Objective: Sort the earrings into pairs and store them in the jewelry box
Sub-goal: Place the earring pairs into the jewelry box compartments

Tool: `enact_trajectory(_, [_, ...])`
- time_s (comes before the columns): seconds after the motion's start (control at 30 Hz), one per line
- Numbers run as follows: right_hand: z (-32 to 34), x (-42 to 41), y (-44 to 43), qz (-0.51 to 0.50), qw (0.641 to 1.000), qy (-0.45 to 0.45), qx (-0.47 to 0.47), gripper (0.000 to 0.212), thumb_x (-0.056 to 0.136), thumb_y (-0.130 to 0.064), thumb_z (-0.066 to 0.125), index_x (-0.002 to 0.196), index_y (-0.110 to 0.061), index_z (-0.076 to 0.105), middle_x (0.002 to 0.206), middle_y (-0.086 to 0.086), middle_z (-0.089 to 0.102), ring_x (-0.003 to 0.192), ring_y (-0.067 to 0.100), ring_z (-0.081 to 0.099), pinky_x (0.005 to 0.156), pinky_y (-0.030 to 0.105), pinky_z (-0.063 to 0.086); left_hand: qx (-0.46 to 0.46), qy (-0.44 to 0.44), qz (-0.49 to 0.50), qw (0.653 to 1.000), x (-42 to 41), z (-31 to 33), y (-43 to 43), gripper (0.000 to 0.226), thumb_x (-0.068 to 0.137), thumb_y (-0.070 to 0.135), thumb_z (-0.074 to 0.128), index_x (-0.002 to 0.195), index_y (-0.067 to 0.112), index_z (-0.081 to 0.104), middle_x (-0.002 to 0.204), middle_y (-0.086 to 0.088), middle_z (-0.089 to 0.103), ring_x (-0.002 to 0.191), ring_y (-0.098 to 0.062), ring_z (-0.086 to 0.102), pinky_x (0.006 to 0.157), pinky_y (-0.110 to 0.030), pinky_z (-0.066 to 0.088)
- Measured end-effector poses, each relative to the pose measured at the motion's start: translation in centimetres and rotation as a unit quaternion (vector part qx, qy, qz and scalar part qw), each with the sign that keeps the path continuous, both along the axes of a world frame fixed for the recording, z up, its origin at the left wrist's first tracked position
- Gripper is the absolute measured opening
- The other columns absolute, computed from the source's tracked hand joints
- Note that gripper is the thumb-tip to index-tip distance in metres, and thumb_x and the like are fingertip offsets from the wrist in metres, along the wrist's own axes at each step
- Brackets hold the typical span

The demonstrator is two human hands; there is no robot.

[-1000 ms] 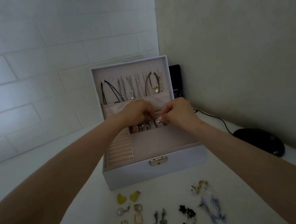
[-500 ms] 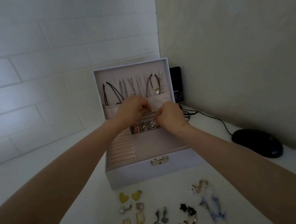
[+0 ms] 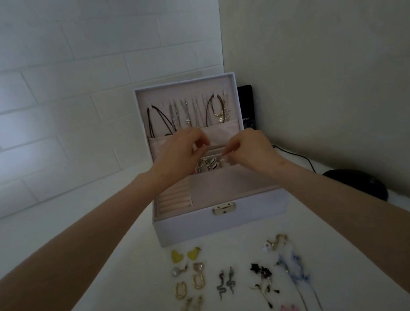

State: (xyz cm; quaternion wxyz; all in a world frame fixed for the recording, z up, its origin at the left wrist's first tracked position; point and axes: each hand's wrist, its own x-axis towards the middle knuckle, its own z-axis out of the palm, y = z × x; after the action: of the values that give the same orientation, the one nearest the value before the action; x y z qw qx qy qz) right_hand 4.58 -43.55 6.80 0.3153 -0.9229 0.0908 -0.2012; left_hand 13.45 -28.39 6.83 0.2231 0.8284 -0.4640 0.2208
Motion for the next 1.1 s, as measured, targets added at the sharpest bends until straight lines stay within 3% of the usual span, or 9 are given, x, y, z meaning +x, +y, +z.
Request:
enact_trajectory(0.2, [0.5,-6.8,-0.3,0.037,0.996,0.077,-0.030,0.009,0.072,-0.017,0.075,0.077,-0.025,0.075,0.073,-0.009,0.066,0.080,0.010,0.063,0.078,0.029,0.050,0.085,0.067,-0.031,0.994,-7.6,-0.4,0.9,0.011,0.089,0.030,0.057,0.085,0.021,0.052,0.076,0.014,0.049,0.069,-0.007,0.045,0.060,-0.021,0.035])
enact_trajectory(0.33, [-0.4,-10.3,-1.0,0.071,0.983,0.164,-0.041,0.019,0.070,-0.014,0.079,0.066,-0.030,0.070,0.072,-0.011,0.065,0.076,0.008,0.061,0.070,0.021,0.048,0.119,0.047,-0.015,0.992,-10.1,-2.0,0.6,0.014,0.088,0.028,0.059,0.090,0.015,0.055,0.096,0.003,0.051,0.078,-0.010,0.043,0.068,-0.026,0.038])
enact_trajectory(0.47, [-2.2,-11.7,-1.5,0.067,0.975,0.198,-0.081,0.012,0.073,-0.018,0.077,0.076,-0.028,0.072,0.076,-0.012,0.059,0.072,0.005,0.056,0.062,0.014,0.041,0.018,0.001,-0.027,0.999,-11.3,-2.1,0.3,0.013,0.080,0.018,0.067,0.087,0.014,0.057,0.093,0.005,0.050,0.077,-0.007,0.038,0.058,-0.021,0.031])
enact_trajectory(0.57, [-3.4,-12.0,-1.5,0.064,0.969,0.221,-0.094,0.014,0.074,-0.022,0.076,0.087,-0.026,0.073,0.076,-0.013,0.057,0.071,0.004,0.054,0.066,0.017,0.043,0.097,0.062,-0.064,0.991,-13.0,-2.3,-0.5,0.012,0.086,0.029,0.061,0.092,0.020,0.056,0.086,0.011,0.052,0.076,-0.007,0.046,0.060,-0.018,0.032])
enact_trajectory(0.67, [-4.1,-12.0,-1.5,0.072,0.970,0.212,-0.094,0.014,0.076,-0.019,0.074,0.090,-0.023,0.074,0.075,-0.014,0.056,0.070,0.003,0.054,0.065,0.013,0.042,0.194,0.101,-0.086,0.972,-14.1,-3.8,-1.3,0.025,0.089,0.031,0.058,0.109,0.017,0.059,0.106,0.005,0.058,0.091,-0.009,0.053,0.069,-0.015,0.031])
enact_trajectory(0.77, [-4.4,-12.0,-1.6,0.080,0.975,0.193,-0.078,0.010,0.077,-0.013,0.071,0.087,-0.015,0.073,0.069,-0.019,0.055,0.060,-0.003,0.050,0.054,0.004,0.036,0.207,0.102,-0.103,0.967,-14.2,-5.0,-1.6,0.027,0.089,0.027,0.058,0.114,0.014,0.060,0.118,-0.002,0.056,0.105,-0.017,0.054,0.084,-0.020,0.037])
enact_trajectory(0.83, [-4.8,-12.0,-1.7,0.082,0.977,0.183,-0.073,0.011,0.076,-0.011,0.070,0.087,-0.010,0.072,0.075,-0.010,0.063,0.065,0.001,0.054,0.055,0.005,0.037,0.213,0.098,-0.104,0.966,-13.9,-5.3,-1.7,0.029,0.088,0.026,0.060,0.113,0.013,0.060,0.122,-0.004,0.055,0.110,-0.019,0.053,0.090,-0.026,0.039])
enact_trajectory(1.0, [-4.9,-11.8,-1.7,0.089,0.978,0.175,-0.076,0.016,0.074,-0.005,0.066,0.090,-0.005,0.068,0.086,0.006,0.069,0.074,0.012,0.061,0.066,0.022,0.048,0.210,0.068,-0.106,0.970,-13.6,-5.7,-1.8,0.040,0.086,0.025,0.060,0.123,0.013,0.052,0.131,-0.004,0.052,0.114,-0.021,0.053,0.092,-0.031,0.043])
enact_trajectory(1.1, [-3.6,-11.8,-2.0,0.094,0.981,0.167,-0.013,0.019,0.074,0.000,0.067,0.075,-0.018,0.062,0.072,-0.005,0.061,0.058,0.003,0.057,0.052,0.016,0.047,0.187,0.066,-0.116,0.973,-13.8,-5.0,-1.4,0.031,0.086,0.021,0.059,0.115,0.013,0.054,0.123,-0.001,0.053,0.106,-0.018,0.054,0.085,-0.030,0.043])
